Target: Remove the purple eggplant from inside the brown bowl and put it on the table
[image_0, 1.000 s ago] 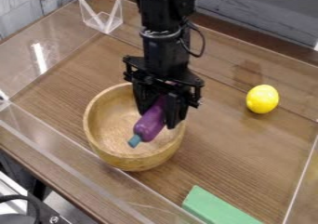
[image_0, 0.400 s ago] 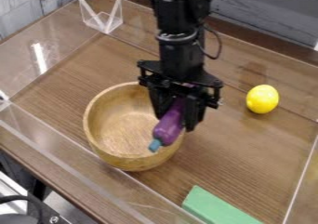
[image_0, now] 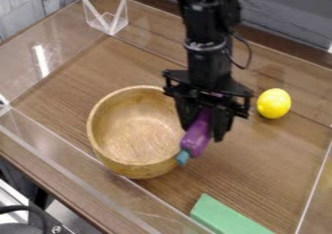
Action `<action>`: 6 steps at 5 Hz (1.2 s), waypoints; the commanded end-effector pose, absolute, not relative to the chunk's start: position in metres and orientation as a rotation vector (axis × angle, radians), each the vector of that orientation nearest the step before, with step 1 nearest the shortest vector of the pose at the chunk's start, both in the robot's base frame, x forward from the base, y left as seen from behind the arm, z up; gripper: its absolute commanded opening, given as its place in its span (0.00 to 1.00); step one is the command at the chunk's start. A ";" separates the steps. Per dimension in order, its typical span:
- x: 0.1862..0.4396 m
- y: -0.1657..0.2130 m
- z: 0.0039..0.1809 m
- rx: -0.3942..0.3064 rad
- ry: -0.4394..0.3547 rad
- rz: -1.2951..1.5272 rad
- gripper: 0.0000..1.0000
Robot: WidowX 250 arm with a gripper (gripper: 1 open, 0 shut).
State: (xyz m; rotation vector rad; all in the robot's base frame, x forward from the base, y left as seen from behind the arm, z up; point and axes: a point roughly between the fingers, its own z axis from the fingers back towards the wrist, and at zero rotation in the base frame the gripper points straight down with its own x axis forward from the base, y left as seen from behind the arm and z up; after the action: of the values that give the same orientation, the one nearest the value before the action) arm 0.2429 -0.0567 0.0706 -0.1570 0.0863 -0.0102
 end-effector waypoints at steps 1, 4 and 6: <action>0.258 -0.067 0.073 -0.162 0.027 -0.012 0.00; 0.276 -0.077 0.057 -0.162 0.009 0.014 1.00; 0.285 -0.079 0.060 -0.173 -0.012 0.025 1.00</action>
State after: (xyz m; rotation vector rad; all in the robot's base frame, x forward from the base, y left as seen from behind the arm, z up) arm 0.2751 -0.0759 0.0465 -0.1625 0.0419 0.0346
